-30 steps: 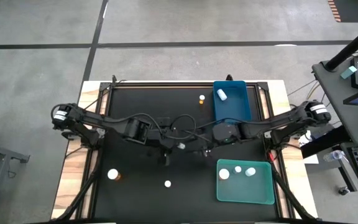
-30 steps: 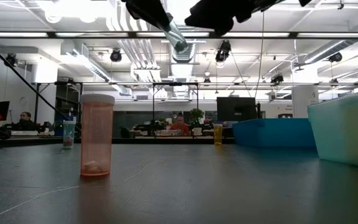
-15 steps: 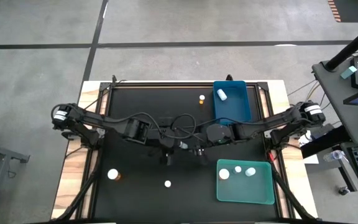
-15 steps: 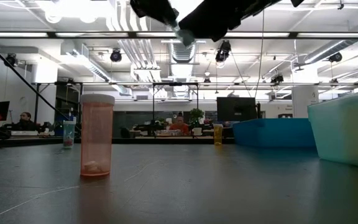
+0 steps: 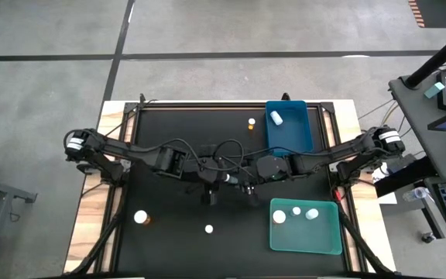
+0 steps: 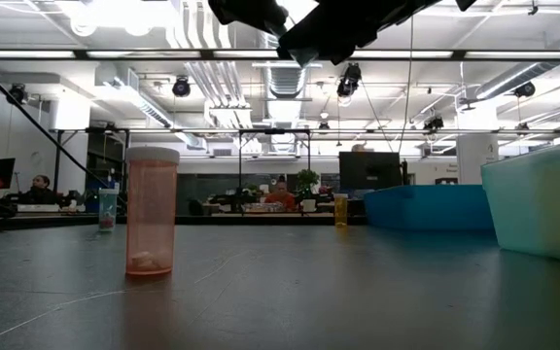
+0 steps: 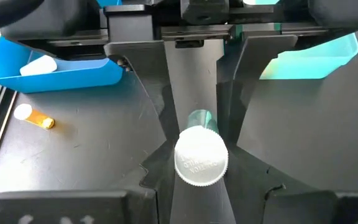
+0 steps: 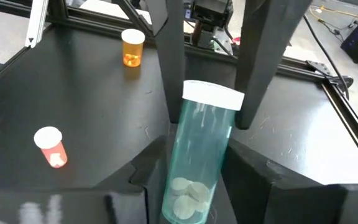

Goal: Pick and place medicine bottles into bin by pill shape (circle, oval)
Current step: Put the bottom light green pill bottle into the blue bin

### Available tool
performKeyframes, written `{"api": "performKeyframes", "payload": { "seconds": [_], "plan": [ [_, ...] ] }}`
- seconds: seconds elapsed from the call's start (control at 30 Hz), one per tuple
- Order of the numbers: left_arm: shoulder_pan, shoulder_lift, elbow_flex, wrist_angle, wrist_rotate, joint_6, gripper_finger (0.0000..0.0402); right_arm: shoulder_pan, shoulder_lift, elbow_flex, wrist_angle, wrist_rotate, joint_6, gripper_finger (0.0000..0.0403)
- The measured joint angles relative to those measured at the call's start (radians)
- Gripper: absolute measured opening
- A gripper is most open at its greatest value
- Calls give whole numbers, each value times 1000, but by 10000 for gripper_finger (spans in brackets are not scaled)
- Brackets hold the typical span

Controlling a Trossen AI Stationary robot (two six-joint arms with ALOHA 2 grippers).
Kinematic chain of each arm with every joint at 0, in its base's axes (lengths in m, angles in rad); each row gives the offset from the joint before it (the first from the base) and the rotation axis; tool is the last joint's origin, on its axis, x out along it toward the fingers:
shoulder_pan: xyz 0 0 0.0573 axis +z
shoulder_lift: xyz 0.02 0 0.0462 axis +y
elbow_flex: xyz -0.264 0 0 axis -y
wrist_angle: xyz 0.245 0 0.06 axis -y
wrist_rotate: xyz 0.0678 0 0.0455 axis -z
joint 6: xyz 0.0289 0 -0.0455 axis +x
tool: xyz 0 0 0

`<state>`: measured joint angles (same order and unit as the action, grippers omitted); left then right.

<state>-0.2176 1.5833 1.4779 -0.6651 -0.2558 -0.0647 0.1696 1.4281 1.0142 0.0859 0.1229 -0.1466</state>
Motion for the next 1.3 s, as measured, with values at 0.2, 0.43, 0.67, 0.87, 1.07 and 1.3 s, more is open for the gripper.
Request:
{"api": "performKeyframes", "payload": {
  "seconds": [0.2,0.43,0.67,0.87,1.07,1.3],
  "plan": [
    [0,0,-1,0,6,5,135,0,0,0,0,4,-7,93],
    [-1,-30,5,-18,7,87,182,0,0,-1,-1,4,-14,97],
    [-1,-129,-48,-30,-12,131,184,-50,-4,-20,-64,2,-29,96],
    [-1,-229,-237,133,-39,134,185,-115,-52,-87,-74,8,12,94],
    [3,-282,-455,460,-41,151,185,-132,-151,-205,75,7,39,93],
    [32,-227,-652,1047,-39,208,185,-131,-198,-373,573,-33,81,95]
  ]
}}
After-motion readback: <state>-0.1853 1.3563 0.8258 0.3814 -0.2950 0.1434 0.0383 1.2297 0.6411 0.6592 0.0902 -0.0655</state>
